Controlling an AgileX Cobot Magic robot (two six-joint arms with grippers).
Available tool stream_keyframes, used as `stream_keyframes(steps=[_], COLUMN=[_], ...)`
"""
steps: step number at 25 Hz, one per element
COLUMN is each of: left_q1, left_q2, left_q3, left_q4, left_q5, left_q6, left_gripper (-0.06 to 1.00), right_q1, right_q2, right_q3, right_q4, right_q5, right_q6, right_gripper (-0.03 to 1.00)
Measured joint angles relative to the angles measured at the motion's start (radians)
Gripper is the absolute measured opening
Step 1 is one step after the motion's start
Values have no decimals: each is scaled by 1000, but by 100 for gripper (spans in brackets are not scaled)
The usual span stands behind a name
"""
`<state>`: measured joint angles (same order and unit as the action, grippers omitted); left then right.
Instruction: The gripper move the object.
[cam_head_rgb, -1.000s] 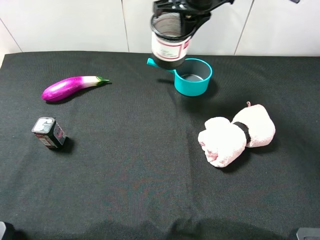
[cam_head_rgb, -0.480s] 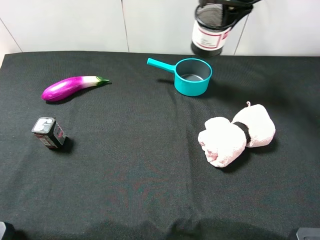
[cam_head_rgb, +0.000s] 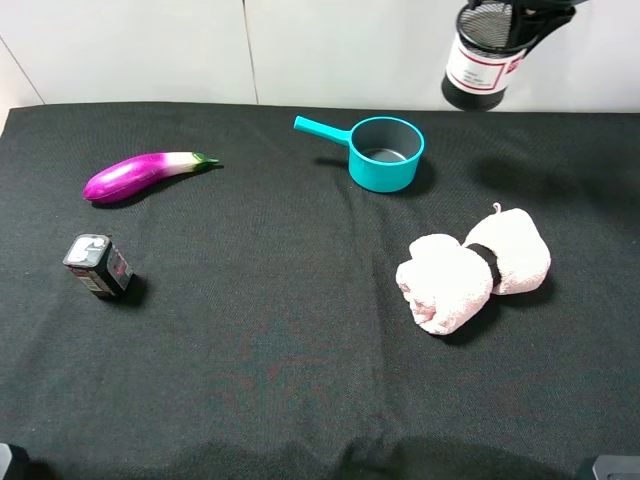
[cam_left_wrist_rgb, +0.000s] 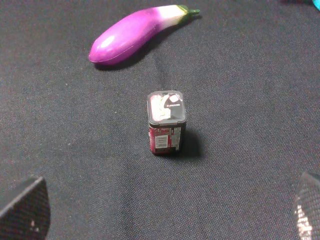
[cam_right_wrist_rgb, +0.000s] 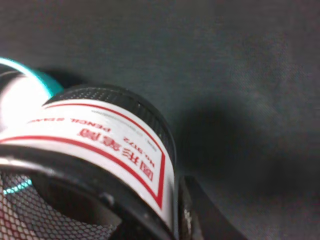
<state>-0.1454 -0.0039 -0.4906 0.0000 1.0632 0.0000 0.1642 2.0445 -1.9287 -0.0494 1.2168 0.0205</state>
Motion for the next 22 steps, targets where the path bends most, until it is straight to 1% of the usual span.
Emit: stream_keyframes(steps=[7,22], left_q1=[0,0], left_q2=[0,0], left_q3=[0,0], left_q4=[0,0], left_q5=[0,0], left_q6=[0,0], left_gripper=[96,96], right_q1=[-55,-99], right_q2=[35,150], right_q3=[0,0], right_q4=[-4,14], right_q5=[0,-4], right_q6=[-29,-37], right_gripper=[3,3])
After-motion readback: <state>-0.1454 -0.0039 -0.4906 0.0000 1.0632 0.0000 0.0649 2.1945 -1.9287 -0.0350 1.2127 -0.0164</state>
